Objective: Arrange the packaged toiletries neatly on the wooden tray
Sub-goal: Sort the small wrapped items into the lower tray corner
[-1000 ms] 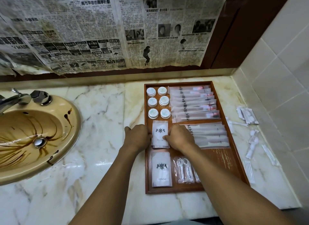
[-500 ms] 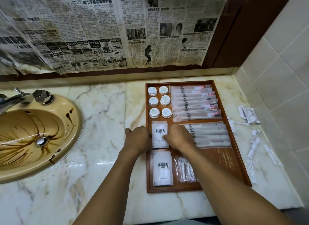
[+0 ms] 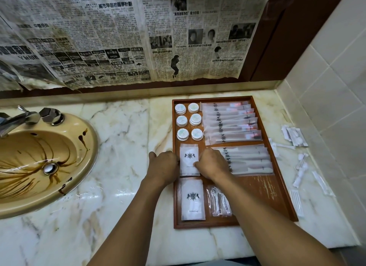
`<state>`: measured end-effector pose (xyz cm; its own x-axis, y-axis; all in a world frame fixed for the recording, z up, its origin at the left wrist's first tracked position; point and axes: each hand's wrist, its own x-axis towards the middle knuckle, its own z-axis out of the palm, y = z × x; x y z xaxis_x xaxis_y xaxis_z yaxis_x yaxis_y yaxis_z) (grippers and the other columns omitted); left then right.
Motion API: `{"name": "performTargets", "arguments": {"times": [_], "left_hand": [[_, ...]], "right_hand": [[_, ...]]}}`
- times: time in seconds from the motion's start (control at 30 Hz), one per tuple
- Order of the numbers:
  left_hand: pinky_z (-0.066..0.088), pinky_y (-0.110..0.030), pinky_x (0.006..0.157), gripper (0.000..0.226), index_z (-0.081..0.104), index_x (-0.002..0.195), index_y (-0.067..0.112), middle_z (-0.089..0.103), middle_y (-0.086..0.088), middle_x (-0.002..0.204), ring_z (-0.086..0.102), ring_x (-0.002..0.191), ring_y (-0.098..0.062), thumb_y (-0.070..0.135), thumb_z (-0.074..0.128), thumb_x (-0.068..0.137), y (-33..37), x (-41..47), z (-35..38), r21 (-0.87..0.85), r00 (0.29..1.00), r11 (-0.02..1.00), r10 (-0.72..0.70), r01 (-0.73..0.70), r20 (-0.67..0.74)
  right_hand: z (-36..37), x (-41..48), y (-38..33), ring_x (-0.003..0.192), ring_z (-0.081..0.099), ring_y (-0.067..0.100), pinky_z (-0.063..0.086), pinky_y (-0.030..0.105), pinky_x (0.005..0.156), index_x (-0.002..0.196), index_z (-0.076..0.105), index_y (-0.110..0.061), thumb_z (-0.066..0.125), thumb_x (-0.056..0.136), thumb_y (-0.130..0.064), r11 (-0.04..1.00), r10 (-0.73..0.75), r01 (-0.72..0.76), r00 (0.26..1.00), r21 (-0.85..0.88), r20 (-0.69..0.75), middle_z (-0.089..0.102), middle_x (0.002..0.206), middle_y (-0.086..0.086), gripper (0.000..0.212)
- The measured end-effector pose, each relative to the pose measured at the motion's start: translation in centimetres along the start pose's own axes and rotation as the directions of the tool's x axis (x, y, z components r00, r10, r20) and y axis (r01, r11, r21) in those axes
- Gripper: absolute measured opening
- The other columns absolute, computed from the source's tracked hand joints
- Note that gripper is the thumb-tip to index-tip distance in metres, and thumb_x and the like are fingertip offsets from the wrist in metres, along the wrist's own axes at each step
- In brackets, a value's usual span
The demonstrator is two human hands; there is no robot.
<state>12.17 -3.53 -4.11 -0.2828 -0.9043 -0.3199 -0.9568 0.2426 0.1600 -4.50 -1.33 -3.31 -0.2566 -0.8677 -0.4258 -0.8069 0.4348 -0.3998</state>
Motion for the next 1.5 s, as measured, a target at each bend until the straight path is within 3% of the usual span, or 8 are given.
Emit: {"name": "performTargets", "arguments": {"times": [0.1,0.17,0.37,0.57,0.73,1.0,1.17,1.5], "left_hand": [[0.027,-0.043,0.087,0.026,0.067,0.088,0.022,0.049,0.005,0.081,0.059,0.085,-0.024,0.019,0.042,0.093,0.0,-0.2,-0.5,-0.025,1.0,1.0,-0.001,0.001,0.018],[0.028,-0.043,0.089,0.029,0.069,0.09,0.023,0.052,0.005,0.084,0.061,0.088,-0.023,0.02,0.041,0.095,0.0,-0.7,-1.3,-0.064,1.0,0.998,0.001,0.0,0.015],[0.026,-0.038,0.085,0.031,0.073,0.109,0.031,0.055,0.007,0.089,0.062,0.096,-0.021,0.023,0.045,0.101,-0.1,-3.7,-3.0,-0.237,0.989,0.972,-0.036,0.001,-0.144],[0.026,-0.035,0.084,0.028,0.071,0.121,0.036,0.051,0.012,0.091,0.059,0.09,-0.01,0.023,0.055,0.102,2.4,-5.3,-2.0,-0.413,0.967,0.91,-0.061,-0.048,-0.248],[0.032,-0.04,0.094,0.024,0.071,0.115,0.038,0.055,0.017,0.103,0.062,0.094,-0.008,0.024,0.058,0.101,6.8,-5.4,-1.3,-0.474,0.969,0.874,-0.01,-0.111,-0.246],[0.045,-0.052,0.097,0.02,0.072,0.113,0.038,0.058,0.016,0.1,0.064,0.087,-0.008,0.029,0.063,0.097,14.7,-3.9,-0.4,-0.457,0.962,0.854,0.163,-0.248,-0.218],[0.041,-0.04,0.095,0.021,0.072,0.113,0.037,0.064,0.016,0.102,0.064,0.093,-0.005,0.036,0.061,0.095,20.2,-2.6,0.3,-0.345,0.956,0.893,0.248,-0.289,-0.157],[0.029,-0.044,0.097,0.029,0.076,0.109,0.025,0.074,0.001,0.11,0.063,0.11,-0.023,0.044,0.058,0.096,32.1,0.3,3.5,-0.135,0.947,0.937,0.319,-0.321,-0.037]], "right_hand": [[-0.3,-0.2,0.3,0.079,0.065,0.031,0.045,0.029,0.059,0.062,0.045,-0.016,0.069,0.079,-0.029,0.999,-0.012,0.012,1.0,0.034,0.013,0.059,0.075,0.005,0.033],[-1.1,-0.6,0.6,0.077,0.068,0.028,0.055,0.032,0.065,0.064,0.058,-0.014,0.069,0.08,-0.03,0.997,-0.018,0.017,1.0,0.08,0.01,0.065,0.074,0.003,0.025],[-4.8,-3.0,5.2,0.097,0.069,0.016,0.054,0.028,0.088,0.112,0.076,-0.019,0.073,0.088,-0.026,0.958,0.019,0.021,0.99,0.286,-0.137,0.073,0.119,0.001,0.025],[-7.2,-5.8,11.2,0.071,0.06,-0.003,0.038,0.006,0.062,0.109,0.077,-0.022,0.075,0.087,-0.027,0.941,0.083,-0.02,0.981,0.337,-0.174,0.074,0.086,-0.005,0.023],[-8.7,-7.4,15.5,0.073,0.065,0.01,0.043,0.023,0.07,0.104,0.077,-0.023,0.073,0.087,-0.022,0.896,0.188,-0.076,0.957,0.438,-0.219,0.073,0.081,-0.003,0.018],[-10.4,-7.9,24.7,0.088,0.068,0.025,0.046,0.027,0.082,0.104,0.076,-0.018,0.078,0.083,-0.018,0.827,0.413,-0.179,0.837,0.533,-0.36,0.072,0.083,0.002,0.021],[-9.2,-7.7,29.9,0.099,0.067,0.04,0.053,0.041,0.085,0.122,0.066,-0.012,0.072,0.087,-0.022,0.848,0.509,-0.315,0.704,0.426,-0.495,0.072,0.109,0.021,0.037],[-3.2,-8.0,32.9,0.076,0.066,0.034,0.049,0.035,0.059,0.112,0.07,-0.011,0.052,0.095,-0.035,0.94,0.337,-0.269,0.621,0.212,-0.707,0.07,0.094,0.01,0.034]]}}
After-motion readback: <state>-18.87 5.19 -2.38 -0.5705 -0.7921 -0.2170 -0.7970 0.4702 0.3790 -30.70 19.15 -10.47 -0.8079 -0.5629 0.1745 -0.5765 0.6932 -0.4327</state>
